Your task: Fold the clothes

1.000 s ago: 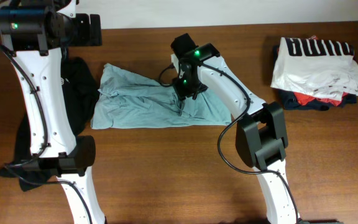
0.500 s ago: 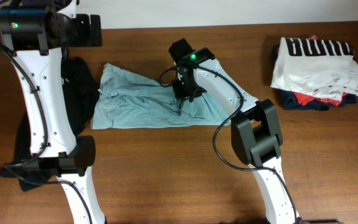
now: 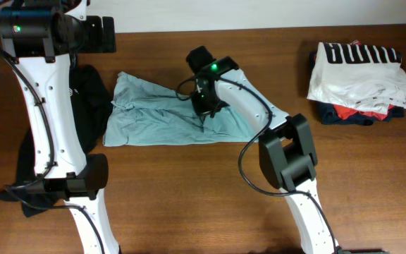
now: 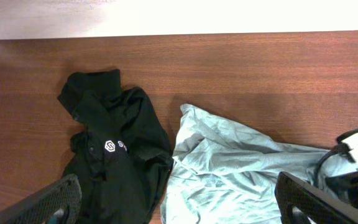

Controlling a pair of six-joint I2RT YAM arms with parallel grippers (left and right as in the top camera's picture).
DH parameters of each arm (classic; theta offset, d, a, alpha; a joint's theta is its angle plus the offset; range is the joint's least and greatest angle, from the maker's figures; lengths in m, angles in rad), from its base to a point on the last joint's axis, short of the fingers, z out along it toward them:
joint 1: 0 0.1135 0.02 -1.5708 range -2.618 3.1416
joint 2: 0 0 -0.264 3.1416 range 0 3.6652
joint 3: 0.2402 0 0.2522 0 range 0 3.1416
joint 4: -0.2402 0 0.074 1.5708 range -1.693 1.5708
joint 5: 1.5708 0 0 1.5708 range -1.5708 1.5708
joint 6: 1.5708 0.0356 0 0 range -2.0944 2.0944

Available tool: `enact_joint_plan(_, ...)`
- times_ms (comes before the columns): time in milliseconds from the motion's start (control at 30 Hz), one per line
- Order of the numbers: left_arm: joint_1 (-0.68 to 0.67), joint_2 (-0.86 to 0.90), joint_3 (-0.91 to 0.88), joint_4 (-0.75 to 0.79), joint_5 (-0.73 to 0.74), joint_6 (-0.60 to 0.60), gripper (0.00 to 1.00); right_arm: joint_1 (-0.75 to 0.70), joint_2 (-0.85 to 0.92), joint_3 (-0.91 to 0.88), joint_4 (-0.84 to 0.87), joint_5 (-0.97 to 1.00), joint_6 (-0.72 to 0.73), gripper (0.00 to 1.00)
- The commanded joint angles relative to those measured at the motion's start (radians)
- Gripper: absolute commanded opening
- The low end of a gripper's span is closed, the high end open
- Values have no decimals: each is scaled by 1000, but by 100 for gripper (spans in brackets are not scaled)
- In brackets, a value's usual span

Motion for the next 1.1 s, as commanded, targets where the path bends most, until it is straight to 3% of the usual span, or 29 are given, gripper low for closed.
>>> enact_joint_plan(0, 6, -26, -5, -1, 11, 15, 99, 51, 5, -2, 21, 8, 8, 4)
enact_joint_plan(267, 6, -26, -5, -1, 11, 15, 99, 65, 5, -2, 47, 16, 8, 7)
enact_joint_plan(300, 6, -26, -5, -1, 11, 15, 99, 65, 5, -2, 47, 16, 8, 14)
enact_joint_plan(433, 6, -26, -5, -1, 11, 15, 99, 65, 3, -2, 40, 16, 8, 70)
enact_joint_plan(500, 6, -26, -5, -2, 12, 15, 99, 60, -3, 4, 23, 16, 8, 79)
enact_joint_plan(767, 6, -26, -103, -5, 61, 15, 99, -10, -99, 104, -118, 14, -17, 89)
enact_joint_plan(1067, 6, -26, -467, 120, 82, 16, 99, -150, -137, 148, -219, -71, -95, 93)
